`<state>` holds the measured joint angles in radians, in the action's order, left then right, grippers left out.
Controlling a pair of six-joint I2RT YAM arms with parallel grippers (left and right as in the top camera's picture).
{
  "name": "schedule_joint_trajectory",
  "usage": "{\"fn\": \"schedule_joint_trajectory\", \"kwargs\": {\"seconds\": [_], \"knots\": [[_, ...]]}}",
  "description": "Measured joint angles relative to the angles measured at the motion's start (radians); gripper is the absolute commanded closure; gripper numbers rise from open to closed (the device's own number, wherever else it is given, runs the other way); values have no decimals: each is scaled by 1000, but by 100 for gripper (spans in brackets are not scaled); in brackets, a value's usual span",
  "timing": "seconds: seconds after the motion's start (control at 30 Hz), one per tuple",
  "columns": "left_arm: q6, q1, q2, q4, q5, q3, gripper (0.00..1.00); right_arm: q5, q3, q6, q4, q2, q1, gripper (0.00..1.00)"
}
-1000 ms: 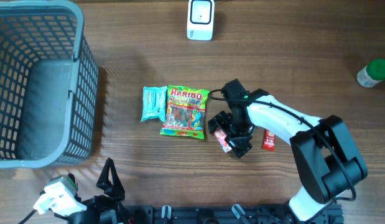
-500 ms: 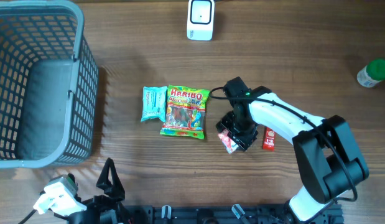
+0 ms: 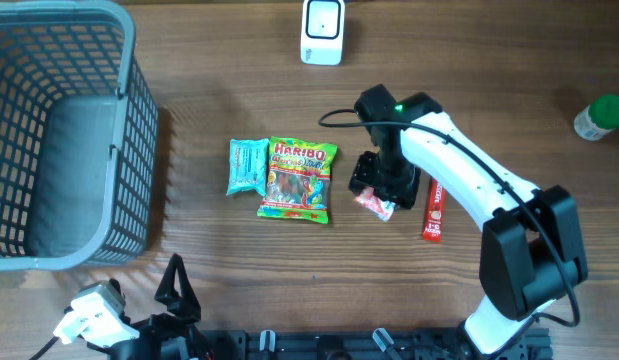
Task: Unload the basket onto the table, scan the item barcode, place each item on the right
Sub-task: 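Grasp the red Kleenex tissue packet with the right gripper, then hold the tissue packet under the white scanner, turning it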
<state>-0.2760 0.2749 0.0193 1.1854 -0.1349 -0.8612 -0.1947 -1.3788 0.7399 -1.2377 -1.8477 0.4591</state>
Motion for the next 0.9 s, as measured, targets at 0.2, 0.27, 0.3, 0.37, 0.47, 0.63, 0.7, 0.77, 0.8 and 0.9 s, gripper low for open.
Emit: {"fn": "schedule_joint_trajectory", "kwargs": {"seconds": [0.2,0.27,0.3,0.37,0.47,0.63,0.7,0.77,0.8,0.9], "knots": [[0,0,0,0,0,0,0,-303,-13,-245,-188,0,0,26],[0,0,0,0,0,0,0,-381,-13,-276,-219,0,0,26],[0,0,0,0,0,0,0,-407,-13,-287,-229,0,0,26],[0,0,0,0,0,0,0,-419,-13,-298,-225,0,0,25],[0,0,0,1,0,0,0,-306,-14,-270,-12,-1,1,26],[0,0,0,0,0,0,0,26,-14,-167,428,-1,0,22],[0,0,0,1,0,0,0,138,-13,-157,607,-1,0,22],[0,0,-1,2,0,0,0,225,-15,-169,760,-1,0,22],[0,0,-1,0,0,0,0,262,-16,-190,853,-1,0,22],[0,0,-1,0,0,0,0,332,-18,-241,1058,-1,0,25]]}}
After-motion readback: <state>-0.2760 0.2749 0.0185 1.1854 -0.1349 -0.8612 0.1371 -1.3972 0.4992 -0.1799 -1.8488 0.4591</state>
